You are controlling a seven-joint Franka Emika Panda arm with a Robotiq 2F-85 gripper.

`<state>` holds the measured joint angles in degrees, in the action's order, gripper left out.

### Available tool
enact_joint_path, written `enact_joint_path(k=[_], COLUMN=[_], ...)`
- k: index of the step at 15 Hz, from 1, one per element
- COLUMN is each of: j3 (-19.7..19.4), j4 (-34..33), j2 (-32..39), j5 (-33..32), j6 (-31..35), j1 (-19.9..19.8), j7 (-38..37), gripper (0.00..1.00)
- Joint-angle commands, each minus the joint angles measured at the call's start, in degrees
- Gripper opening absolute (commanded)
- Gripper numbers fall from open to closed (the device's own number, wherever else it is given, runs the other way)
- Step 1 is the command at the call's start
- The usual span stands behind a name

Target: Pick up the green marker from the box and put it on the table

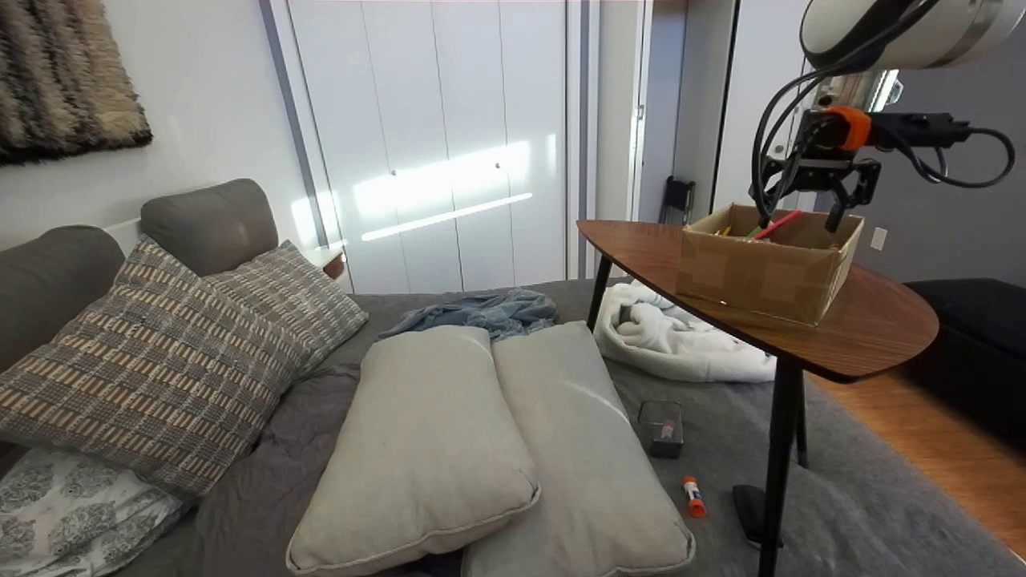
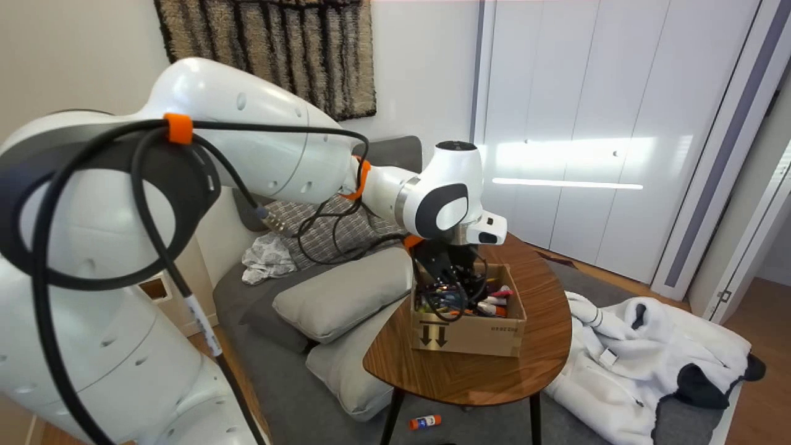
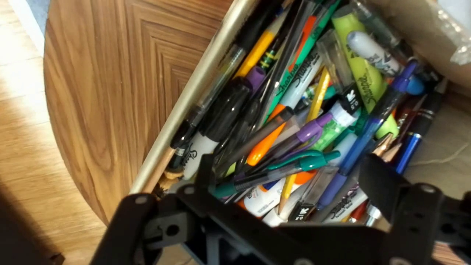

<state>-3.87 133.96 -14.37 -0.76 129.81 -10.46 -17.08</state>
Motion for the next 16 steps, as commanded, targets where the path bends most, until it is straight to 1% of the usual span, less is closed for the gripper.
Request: enact_joint_path(k=[1,3,7,8,9,12,14,16], j3=[-1.07,-1.05,-0.87,-0.88,-0.91,-1.06,-1.19,-1.23], j4=[-1.25,-1.16,-1.6,-1.81,-2.04,-2.46,-2.76,-2.99], j2=[2.91,4.08,6.18,6.64,7.1,7.93,8.14,8.4], j5=[3.28,4.17,4.8,5.02,5.18,5.91,5.94,5.7], j6=[2.99,5.98,8.76,9.01,9.19,9.58,9.49,9.2], j1=[0.88,0.76,1.04,1.15,1.22,1.33,1.29,1.26], j7=[-0.06,-1.11,-2.19,-2.29,-2.39,-2.33,-2.16,-2.31], gripper=[1.0,1.0,1.0,0.78,0.74,0.5,0.38,0.23])
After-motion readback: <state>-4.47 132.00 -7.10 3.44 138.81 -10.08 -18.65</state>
